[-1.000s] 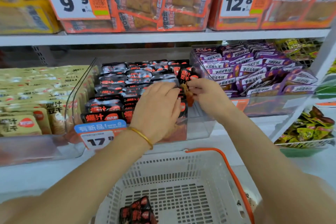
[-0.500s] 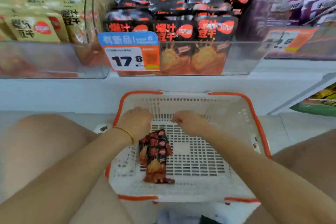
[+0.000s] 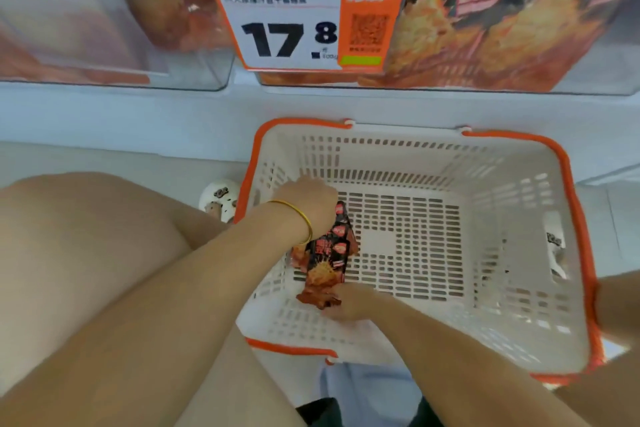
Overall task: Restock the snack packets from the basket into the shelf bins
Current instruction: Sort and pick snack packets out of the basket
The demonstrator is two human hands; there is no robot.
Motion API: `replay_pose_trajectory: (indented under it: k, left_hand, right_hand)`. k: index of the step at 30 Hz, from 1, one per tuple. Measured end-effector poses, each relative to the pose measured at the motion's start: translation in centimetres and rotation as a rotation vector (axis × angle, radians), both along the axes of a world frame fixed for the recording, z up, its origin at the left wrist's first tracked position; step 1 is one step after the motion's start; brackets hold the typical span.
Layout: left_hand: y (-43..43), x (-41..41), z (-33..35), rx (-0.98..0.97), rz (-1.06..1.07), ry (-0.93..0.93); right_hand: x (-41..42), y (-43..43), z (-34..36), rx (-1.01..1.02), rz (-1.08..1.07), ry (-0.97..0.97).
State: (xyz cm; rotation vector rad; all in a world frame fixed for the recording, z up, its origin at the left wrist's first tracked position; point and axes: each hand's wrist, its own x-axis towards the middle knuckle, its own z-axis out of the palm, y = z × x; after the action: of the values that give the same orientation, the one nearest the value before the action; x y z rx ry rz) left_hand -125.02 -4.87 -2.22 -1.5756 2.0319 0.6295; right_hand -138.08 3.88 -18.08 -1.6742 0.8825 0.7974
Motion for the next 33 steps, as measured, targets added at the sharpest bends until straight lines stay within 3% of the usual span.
replay_pose_trajectory:
  k: [6,8,11,14,16,18,20,22,28,30,33]
  left_hand:
    - [0.8,0.3,0.4,0.031,0.007,0.002]
    - [0.8,0.1,0.5,0.066,0.036,0.014]
    - [0.7,-0.4,0.8,0.146,0.099,0.096]
    - [0.6,-0.9,1.5,0.212,0.286,0.226]
    - [1.1,-1.6,2.2,0.366,0.607,0.448]
    - [1.4,-2.4,3.5,0.617,0.999,0.784]
    - [1.7,-3.6,5.0,0.669,1.120,1.091]
    - [1.9,-4.9,6.9,0.510,1.097,1.186]
    - [2.4,-6.7,13.1,0.017,0.670,0.995]
    - [2.9,-7.8,15.8,-0.064,0.518,1.045]
    - [2.6,-9.5,19.3,-0.189,0.358,1.065]
  right_hand:
    - [0.6,-0.2,1.3,-0.288,0.308,0.135]
    - [-0.3,-1.9,2.4,-0.394,0.216,0.082]
    - [-3.1,-5.4,5.6,-0.439,-0.053,-0.144]
    - [-6.3,-8.2,10.4,-0.506,-0.370,-0.371]
    - [-8.0,-9.3,13.6,-0.515,-0.553,-0.551]
    - [-9.0,-9.7,16.6,-0.523,-0.660,-0.734]
    - [-10.0,-9.3,19.6,-0.583,-0.704,-0.814]
    - [-11.3,-8.9,21.9,-0.623,-0.717,-0.850]
    - [-14.1,-8.2,28.6,-0.641,-0.931,-0.890]
    - [-14.5,-8.2,31.4,-0.563,-0.865,-0.865]
    - [-15.3,-8.3,36.2,-0.725,-0.584,-0.688]
